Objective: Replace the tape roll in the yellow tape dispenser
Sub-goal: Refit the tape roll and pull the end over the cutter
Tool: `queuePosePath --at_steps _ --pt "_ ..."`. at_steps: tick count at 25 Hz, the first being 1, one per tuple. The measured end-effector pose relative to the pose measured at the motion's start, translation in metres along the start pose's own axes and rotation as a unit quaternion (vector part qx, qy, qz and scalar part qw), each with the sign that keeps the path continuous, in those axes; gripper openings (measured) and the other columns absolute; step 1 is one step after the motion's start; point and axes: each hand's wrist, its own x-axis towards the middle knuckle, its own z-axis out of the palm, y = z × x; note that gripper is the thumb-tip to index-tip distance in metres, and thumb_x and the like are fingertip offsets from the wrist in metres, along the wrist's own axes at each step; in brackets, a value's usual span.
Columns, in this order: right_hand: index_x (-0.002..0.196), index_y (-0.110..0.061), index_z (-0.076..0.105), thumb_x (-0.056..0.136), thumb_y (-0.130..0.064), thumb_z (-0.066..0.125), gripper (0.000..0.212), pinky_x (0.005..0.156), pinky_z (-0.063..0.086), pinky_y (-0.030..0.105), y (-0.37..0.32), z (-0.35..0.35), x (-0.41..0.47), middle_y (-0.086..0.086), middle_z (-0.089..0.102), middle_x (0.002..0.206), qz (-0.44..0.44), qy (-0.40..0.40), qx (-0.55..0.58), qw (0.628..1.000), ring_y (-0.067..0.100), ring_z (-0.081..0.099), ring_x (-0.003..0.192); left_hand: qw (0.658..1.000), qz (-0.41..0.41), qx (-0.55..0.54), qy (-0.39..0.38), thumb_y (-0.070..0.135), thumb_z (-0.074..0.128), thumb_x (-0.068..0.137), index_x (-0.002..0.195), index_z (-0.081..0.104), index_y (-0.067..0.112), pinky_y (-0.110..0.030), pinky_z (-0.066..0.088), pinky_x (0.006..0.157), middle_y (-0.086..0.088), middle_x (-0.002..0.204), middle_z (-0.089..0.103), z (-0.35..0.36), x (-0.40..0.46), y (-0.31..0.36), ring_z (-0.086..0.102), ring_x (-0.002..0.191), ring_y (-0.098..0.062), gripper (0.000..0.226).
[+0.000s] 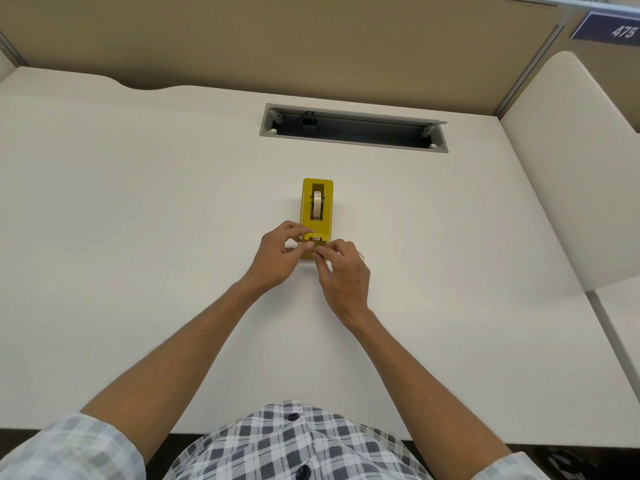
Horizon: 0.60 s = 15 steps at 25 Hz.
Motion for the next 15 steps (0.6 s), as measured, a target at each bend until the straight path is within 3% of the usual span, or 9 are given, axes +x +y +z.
queuePosePath --at_steps 5,15 --pt "0.086 -0.014 0.073 0.085 -0.015 0.073 0.002 0.045 0.046 0.030 0.006 0.002 0.003 0.001 0.063 0.081 -0.028 0.015 -0.010 0.999 0.020 0.058 0.077 0.991 0.084 0.102 -0.003 0.015 0.060 0.092 0.118 0.062 0.007 -0.025 0.055 0.083 -0.006 0.117 0.057 0.000 0.000 -0.012 0.056 0.097 -0.015 0.028" --pt "0.089 -0.015 0.072 0.084 -0.013 0.071 0.005 0.048 0.047 0.029 0.013 0.007 0.001 0.002 0.067 0.084 -0.092 0.031 -0.053 0.994 0.021 0.060 0.075 0.989 0.100 0.105 0.008 0.025 0.056 0.094 0.115 0.063 0.008 -0.026 0.056 0.081 -0.005 0.114 0.056 0.003 0.002 -0.017 0.058 0.094 -0.013 0.028"
